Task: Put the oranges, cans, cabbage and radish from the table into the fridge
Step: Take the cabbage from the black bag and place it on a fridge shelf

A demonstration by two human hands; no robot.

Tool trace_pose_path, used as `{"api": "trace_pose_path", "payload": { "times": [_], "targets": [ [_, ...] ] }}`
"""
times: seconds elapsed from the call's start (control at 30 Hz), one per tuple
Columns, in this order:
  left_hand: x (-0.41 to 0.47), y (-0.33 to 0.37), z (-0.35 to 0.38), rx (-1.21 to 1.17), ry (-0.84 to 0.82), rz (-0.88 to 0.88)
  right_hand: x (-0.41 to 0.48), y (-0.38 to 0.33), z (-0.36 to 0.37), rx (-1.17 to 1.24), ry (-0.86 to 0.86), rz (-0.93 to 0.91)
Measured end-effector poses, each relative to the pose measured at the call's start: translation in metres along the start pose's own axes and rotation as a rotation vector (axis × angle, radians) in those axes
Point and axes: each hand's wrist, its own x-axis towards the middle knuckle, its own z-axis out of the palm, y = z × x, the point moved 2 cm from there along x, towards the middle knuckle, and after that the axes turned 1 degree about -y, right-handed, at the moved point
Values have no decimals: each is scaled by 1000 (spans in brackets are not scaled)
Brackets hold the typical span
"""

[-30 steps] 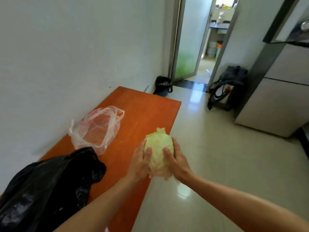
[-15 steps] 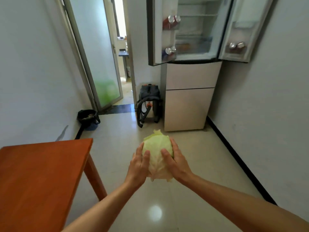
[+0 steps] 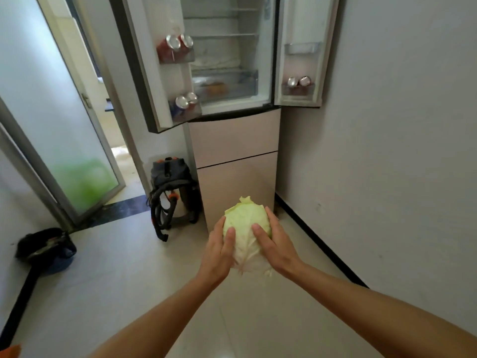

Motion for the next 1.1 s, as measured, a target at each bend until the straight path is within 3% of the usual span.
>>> {"api": "trace_pose_path", "payload": {
  "times": [0.5,0.77,1.1],
  "targets": [
    [350,29,87,1,-136,136,318,46,-94,21,208,33],
    [540,70,121,-17,-38,168,526,56,-153,8,143,-30],
    [755,100,78,41,213,245,754,-5,-160,80,130,-218]
  ]
}}
